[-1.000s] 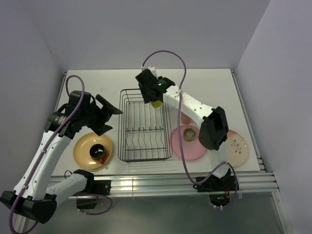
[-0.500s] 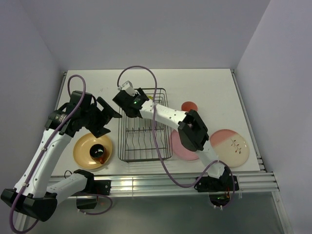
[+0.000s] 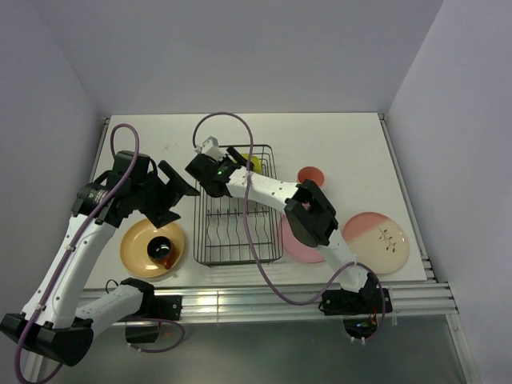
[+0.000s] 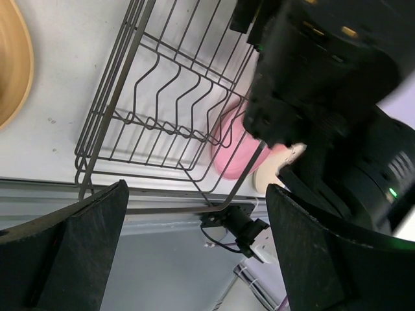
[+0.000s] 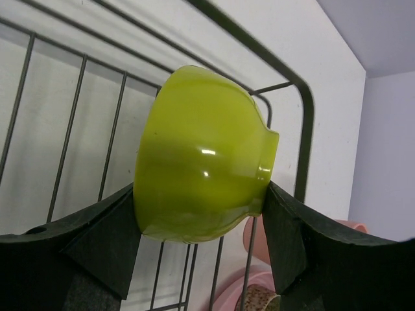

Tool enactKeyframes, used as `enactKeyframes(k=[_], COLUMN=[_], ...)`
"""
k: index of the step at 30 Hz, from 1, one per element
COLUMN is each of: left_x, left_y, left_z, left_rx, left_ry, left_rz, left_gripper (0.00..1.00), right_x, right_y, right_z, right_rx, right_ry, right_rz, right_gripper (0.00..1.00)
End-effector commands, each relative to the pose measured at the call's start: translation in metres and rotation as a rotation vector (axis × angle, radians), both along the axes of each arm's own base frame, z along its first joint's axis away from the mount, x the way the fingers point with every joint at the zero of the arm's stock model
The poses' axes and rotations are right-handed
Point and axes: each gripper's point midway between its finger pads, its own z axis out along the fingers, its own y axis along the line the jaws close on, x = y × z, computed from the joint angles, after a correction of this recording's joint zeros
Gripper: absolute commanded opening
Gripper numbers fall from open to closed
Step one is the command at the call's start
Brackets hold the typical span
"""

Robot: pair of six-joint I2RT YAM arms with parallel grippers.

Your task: Load the mixed dishes into the dish rack

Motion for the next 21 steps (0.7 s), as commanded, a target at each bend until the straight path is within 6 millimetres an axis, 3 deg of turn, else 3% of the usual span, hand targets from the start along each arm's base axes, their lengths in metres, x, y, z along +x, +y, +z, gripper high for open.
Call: enactKeyframes(k=[1, 7, 10, 12, 13, 14, 17, 21], left_x=[-0.003, -0.007, -0.010, -0.010, -0.011, -0.011, -0.013, -0.018], left_y=[0.006, 0.008, 0.011, 0.012, 0.014, 0.015, 0.024, 0.037], left_z=[0.009, 0.008, 0.006, 0.005, 0.005, 0.004, -0.002, -0.012], left_rx=[0.022, 0.027, 0.027, 0.029, 0.038, 0.044, 0.088, 0.147], left_ry=[-0.035, -0.035, -0.032, -0.029, -0.025, -0.020, 0.012, 0.056], left_rz=[-0.008, -0.009, -0.002, 0.004, 0.010, 0.016, 0.046, 0.097], left_gripper=[0.93, 0.93, 0.94, 0.94, 0.94, 0.95, 0.98, 0.99], right_x=[0.004, 0.004, 0.003, 0.002, 0.001, 0.000, -0.004, -0.012], right_y=[-0.009, -0.015, -0.013, -0.011, -0.009, -0.008, 0.001, 0.017], right_z=[-0.010, -0.026, -0.031, -0.032, -0.029, -0.029, -0.026, -0.019], right_rx=[-0.063, -0.122, -0.121, -0.108, -0.096, -0.087, -0.049, 0.031], right_ry=[-0.040, -0.027, -0.017, -0.004, -0.005, -0.003, 0.020, 0.067], right_rz=[-0.041, -0.051, -0.052, -0.048, -0.043, -0.042, -0.017, 0.028], right_gripper=[0.00, 0.00, 0.08, 0.28, 0.43, 0.65, 0.78, 0.82])
